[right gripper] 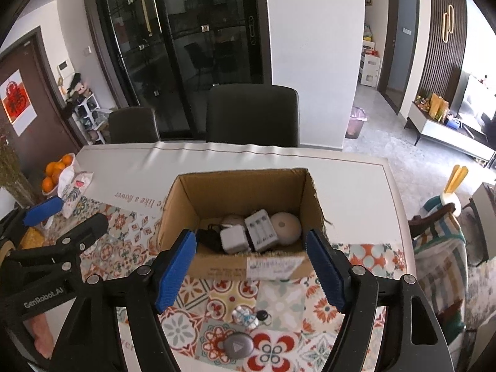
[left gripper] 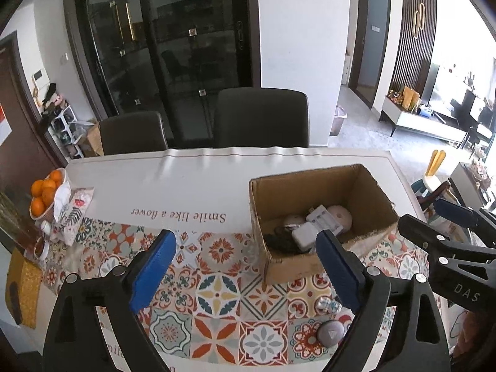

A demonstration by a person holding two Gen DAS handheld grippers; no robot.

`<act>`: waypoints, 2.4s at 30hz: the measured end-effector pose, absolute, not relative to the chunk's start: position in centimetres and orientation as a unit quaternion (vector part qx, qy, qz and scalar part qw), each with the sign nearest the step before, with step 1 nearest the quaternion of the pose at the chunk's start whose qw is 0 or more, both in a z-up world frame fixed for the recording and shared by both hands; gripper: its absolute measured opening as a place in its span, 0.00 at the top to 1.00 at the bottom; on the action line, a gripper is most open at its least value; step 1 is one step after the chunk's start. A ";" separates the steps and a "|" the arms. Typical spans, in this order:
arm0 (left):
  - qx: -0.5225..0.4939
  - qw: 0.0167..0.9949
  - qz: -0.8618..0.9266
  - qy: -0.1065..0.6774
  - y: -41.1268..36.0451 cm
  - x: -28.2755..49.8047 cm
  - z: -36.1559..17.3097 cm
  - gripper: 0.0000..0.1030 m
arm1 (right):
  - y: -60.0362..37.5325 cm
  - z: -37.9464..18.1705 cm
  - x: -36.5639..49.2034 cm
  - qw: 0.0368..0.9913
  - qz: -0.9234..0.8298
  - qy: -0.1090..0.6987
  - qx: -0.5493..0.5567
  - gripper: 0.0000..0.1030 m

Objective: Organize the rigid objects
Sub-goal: 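Withdraw both grippers from the box toward the remaining items, then lower the right gripper onto the dark grey round speaker and close it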

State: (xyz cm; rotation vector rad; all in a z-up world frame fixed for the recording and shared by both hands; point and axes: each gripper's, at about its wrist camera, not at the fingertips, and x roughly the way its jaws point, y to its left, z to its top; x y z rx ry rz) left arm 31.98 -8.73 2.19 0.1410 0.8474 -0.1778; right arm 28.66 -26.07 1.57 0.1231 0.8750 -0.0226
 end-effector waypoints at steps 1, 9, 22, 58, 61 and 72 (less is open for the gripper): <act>0.070 0.905 -0.086 0.410 -8.7 31.5 2.1 0.08 | -25.9 1.5 28.2 0.904 -0.009 0.423 0.059 0.28; 0.090 0.902 -0.087 0.412 -8.1 28.5 0.4 0.06 | -24.7 0.2 25.4 0.902 -0.002 0.429 0.053 0.27; 0.111 0.894 -0.070 0.428 -6.9 25.6 -2.8 0.05 | -23.6 -3.4 22.8 0.888 0.006 0.454 0.068 0.27; 0.125 0.821 -0.063 0.554 -6.1 24.1 -16.7 0.05 | -21.4 -17.6 21.7 0.815 0.025 0.576 0.062 0.27; 0.126 0.815 -0.063 0.563 -6.2 24.4 -17.7 0.05 | -21.3 -18.8 22.1 0.809 0.027 0.584 0.062 0.27; 0.130 0.798 -0.063 0.585 -6.8 25.1 -20.5 0.05 | -21.2 -22.0 23.3 0.791 0.020 0.609 0.061 0.27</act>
